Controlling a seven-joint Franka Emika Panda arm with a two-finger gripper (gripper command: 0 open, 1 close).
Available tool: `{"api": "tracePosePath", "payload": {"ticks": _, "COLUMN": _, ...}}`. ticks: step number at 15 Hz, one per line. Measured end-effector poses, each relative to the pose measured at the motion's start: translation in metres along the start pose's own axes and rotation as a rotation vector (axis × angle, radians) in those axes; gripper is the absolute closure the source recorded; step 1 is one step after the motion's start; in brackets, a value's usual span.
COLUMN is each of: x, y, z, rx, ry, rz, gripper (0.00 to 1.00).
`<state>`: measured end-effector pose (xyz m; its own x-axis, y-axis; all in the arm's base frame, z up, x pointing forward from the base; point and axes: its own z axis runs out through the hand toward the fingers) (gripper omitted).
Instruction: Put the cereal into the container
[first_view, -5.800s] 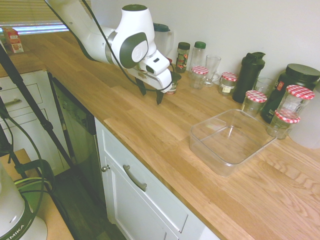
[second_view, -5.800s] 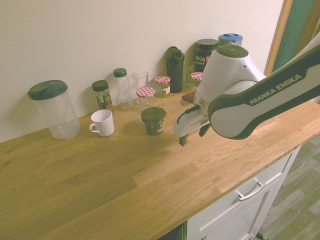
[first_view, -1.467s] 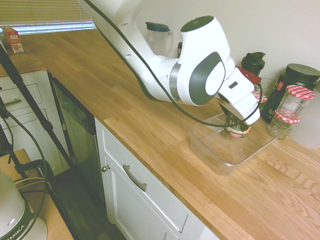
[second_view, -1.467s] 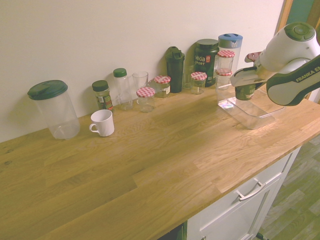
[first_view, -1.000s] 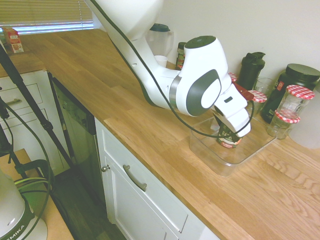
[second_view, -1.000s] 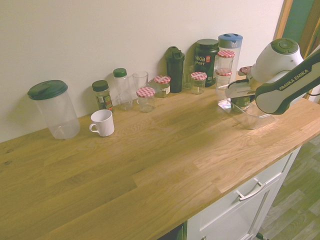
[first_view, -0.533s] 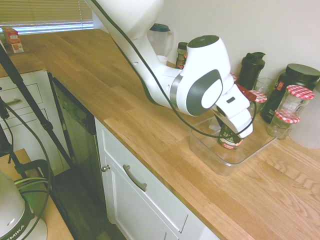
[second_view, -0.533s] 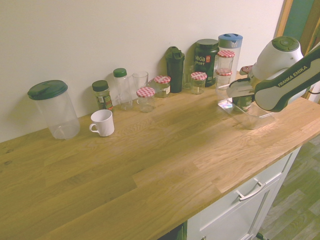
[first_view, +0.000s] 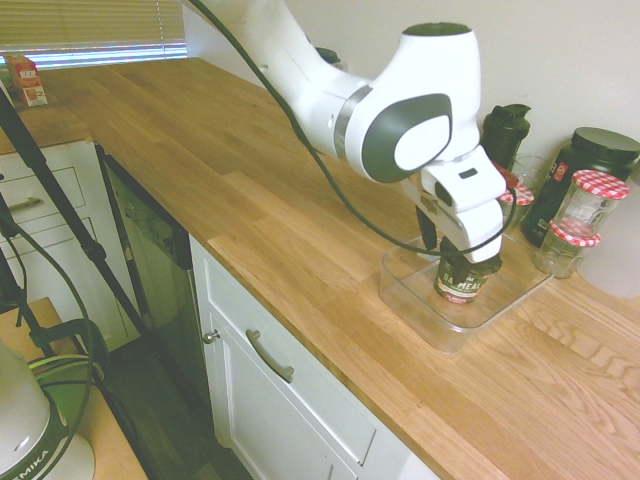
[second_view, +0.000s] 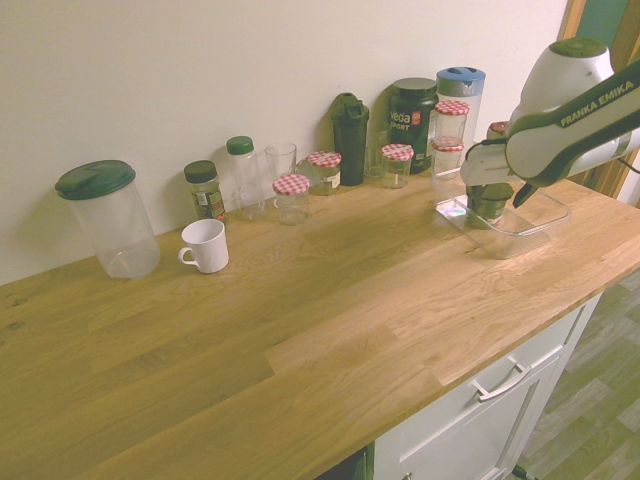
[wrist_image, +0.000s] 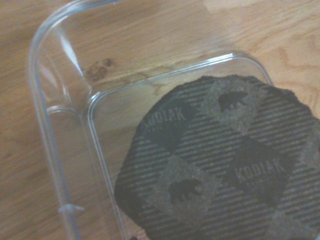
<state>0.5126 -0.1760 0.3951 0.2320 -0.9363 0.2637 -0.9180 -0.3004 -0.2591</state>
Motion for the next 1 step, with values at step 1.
{"api": "tracePosePath", "payload": {"ticks": 1, "x": 0.0027, "y": 0.0001, "z": -0.0085, "rx": 0.009, "ry": -0.003, "rz": 0.011, "gripper": 0.00}}
